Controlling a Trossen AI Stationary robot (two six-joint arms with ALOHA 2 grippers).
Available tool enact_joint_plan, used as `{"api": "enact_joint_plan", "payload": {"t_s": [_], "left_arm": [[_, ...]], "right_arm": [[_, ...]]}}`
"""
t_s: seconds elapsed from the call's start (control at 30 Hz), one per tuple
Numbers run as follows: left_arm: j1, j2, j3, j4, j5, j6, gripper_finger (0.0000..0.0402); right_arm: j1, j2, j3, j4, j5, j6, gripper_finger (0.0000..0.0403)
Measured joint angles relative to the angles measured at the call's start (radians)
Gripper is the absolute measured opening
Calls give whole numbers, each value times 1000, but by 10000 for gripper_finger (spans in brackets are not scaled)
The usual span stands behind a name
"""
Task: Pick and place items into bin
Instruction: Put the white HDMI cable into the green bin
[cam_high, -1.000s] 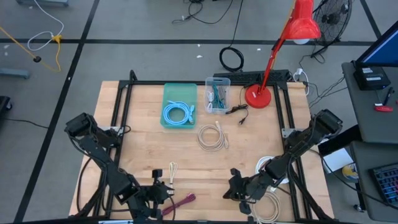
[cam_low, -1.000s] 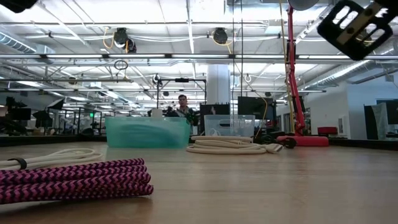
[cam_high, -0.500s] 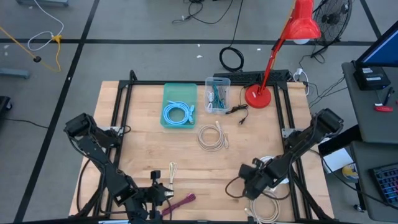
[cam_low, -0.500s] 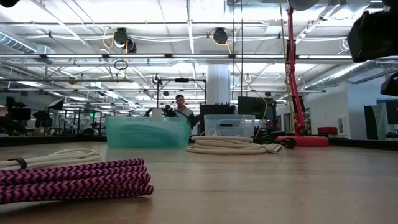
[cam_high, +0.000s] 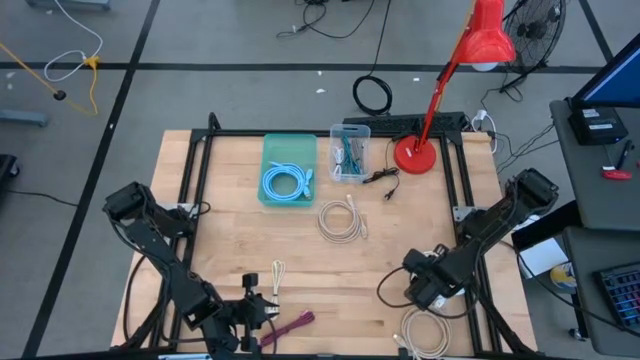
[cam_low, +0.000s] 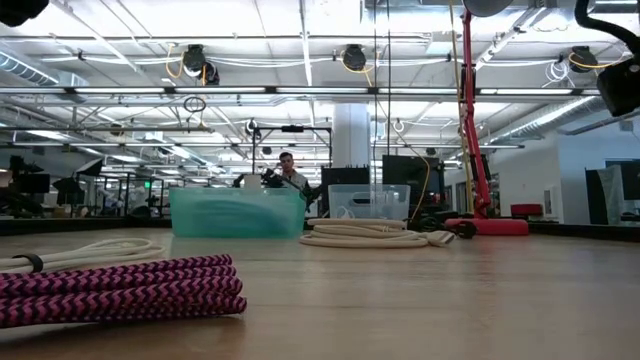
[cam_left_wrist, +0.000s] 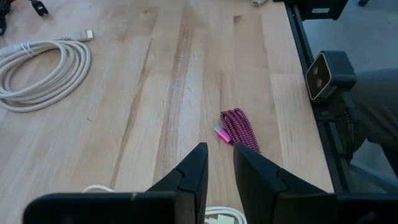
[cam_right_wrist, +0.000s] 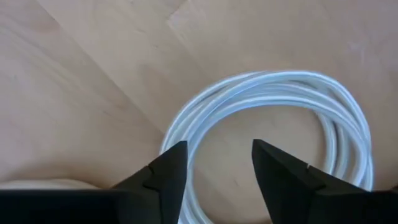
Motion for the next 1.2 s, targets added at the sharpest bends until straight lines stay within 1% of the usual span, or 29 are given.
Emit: {"api": "enact_joint_plan", "payload": {"t_s": [0.27,0.53,0.6,0.7,0.8,0.9,0.97,1.07,1.17,1.2], "left_arm": [[2,0,-8,20,0,-4,81],[3,1,-8,54,0,36,81],[3,1,-8,54,0,35,81],[3,1,-8,54,0,36,81],[3,1,-8,54,0,36,81],[3,1,-8,53,0,36,81],[3,1,-8,54,0,37,81],[3,1,-8,55,-1,40,81],[3,2,-8,55,-4,40,81],[3,2,-8,55,-6,39,81]], "right_arm": [[30,0,0,99,0,33,197],[38,15,-14,97,0,62,225],[38,19,-47,145,0,62,229],[38,19,-116,276,-22,64,231],[38,10,-173,352,-45,88,226],[39,15,-194,337,-61,126,205],[44,16,-194,322,-58,142,179],[43,16,-195,313,-60,149,120],[42,16,-195,322,-62,153,43],[42,16,-195,325,-63,150,26]]}}
